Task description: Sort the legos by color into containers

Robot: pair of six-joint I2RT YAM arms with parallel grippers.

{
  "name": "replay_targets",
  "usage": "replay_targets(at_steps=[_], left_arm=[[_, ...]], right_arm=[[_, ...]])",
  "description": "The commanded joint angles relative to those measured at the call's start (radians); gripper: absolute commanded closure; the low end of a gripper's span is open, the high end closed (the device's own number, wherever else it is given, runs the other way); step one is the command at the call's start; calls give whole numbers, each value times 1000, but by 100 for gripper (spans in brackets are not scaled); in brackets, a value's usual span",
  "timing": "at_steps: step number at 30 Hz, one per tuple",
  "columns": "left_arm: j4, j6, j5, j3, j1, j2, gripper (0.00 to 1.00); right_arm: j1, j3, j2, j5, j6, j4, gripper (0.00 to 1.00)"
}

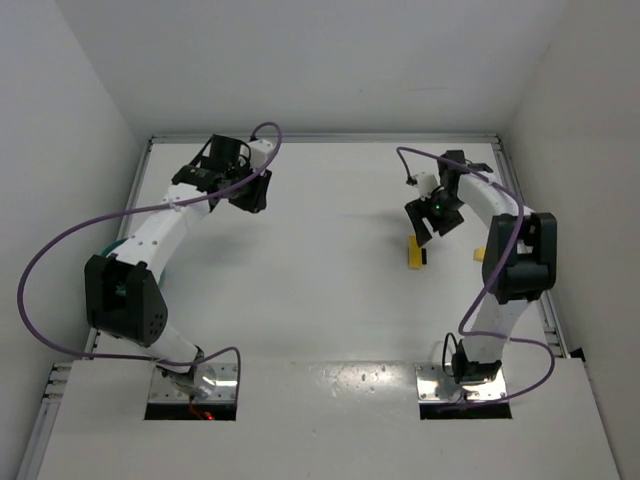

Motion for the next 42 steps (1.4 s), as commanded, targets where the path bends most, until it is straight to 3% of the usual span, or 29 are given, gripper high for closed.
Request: replay_targets(at_steps=[1,7,12,17,25,30,33,36,41,42], left_arm=[[28,-31,-25,40,-7,-4,61],[47,-63,-110,17,2,-29,52],[67,-100,-196,-4,2,-50,45],[86,-129,-249,-15,11,-50,45],[86,-129,-262,-34,20,-59,44],[95,-129,-280,-43,29,-69,44],[95,-129,-289,-52,29,-78,44],[95,-129,-317,-61,29,-89,44],[142,-129,-190,-145,86,-142,19],[155,-129,-164,-161,86,-170,18]], right_arm=[[12,99,70,-61,83,22,28],[12,186,177,-8,168,43,28],[21,140,190,-12,204,43,27],[41,71,165,-31,283,65,27],[61,93,199,28,347,83,27],[70,114,234,28,366,92,36],[70,114,245,42,366,102,36],[70,114,256,42,366,102,47],[70,146,256,-6,366,111,68],[70,163,256,-15,366,111,71]])
